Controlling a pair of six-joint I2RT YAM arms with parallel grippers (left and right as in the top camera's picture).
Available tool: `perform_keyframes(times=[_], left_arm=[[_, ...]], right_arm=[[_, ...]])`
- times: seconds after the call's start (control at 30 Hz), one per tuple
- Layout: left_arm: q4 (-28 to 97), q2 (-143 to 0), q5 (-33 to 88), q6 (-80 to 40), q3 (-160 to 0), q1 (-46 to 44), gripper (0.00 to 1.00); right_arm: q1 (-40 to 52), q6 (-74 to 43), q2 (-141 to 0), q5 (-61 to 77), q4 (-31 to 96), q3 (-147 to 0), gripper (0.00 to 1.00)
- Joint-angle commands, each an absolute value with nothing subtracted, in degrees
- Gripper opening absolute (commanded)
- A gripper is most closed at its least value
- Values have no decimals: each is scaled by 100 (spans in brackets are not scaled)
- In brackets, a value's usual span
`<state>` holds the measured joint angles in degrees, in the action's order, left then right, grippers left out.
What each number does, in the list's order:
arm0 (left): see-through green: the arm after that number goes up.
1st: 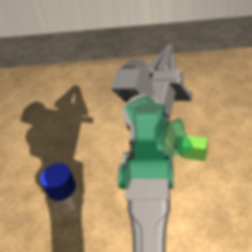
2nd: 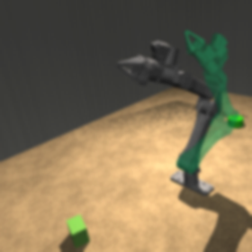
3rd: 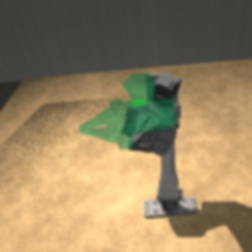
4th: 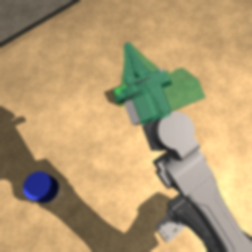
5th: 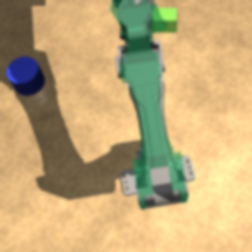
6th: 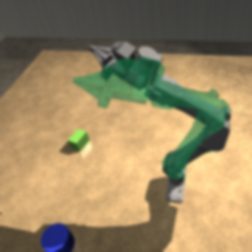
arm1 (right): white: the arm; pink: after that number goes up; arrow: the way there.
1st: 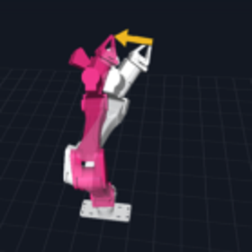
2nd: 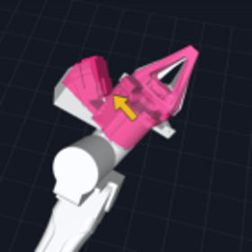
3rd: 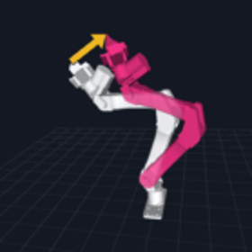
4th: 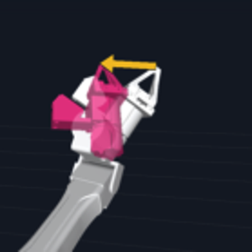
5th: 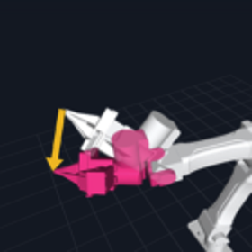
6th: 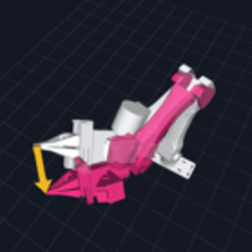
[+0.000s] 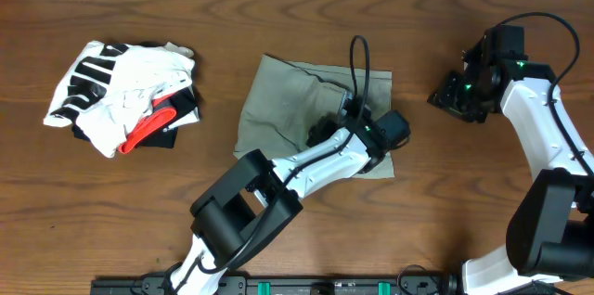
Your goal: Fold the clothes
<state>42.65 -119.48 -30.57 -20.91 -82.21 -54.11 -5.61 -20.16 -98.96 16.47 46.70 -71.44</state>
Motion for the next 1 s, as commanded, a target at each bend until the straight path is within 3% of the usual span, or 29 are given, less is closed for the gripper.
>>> perform_keyframes(times=[0.0,0.2,0.43,0.57,0.67,0.73,0.97], left_arm=[[4152,-11987,-2735,-2060,-8143,-5400,57],[4104,-11992,-2718,-2058,-8044,-5371,46],[4101,-11994,-2696,-2058,-7966,-5203,45],[4075,-11994,-2683,-2058,-7966,-5153,32],[4036,-11992,-2602,-1968,-7968,-5155,13],[4110,-11972,-2600,-1946,-8025,-5155,6],[5039,-11454,-2593,-1929,-8807,-5131,6]], right_arm=[[-593,-1944,-9863,1653,4672,-7199,38],[-593,-1946,-9863,1653,4674,-7201,39],[-593,-1946,-9863,1656,4703,-7201,38],[-593,-1949,-9863,1658,4700,-7201,38],[-593,-1949,-9863,1669,4700,-7201,38],[-596,-1949,-9863,1695,4700,-7201,38],[-596,-1949,-9863,1695,4692,-7201,38]])
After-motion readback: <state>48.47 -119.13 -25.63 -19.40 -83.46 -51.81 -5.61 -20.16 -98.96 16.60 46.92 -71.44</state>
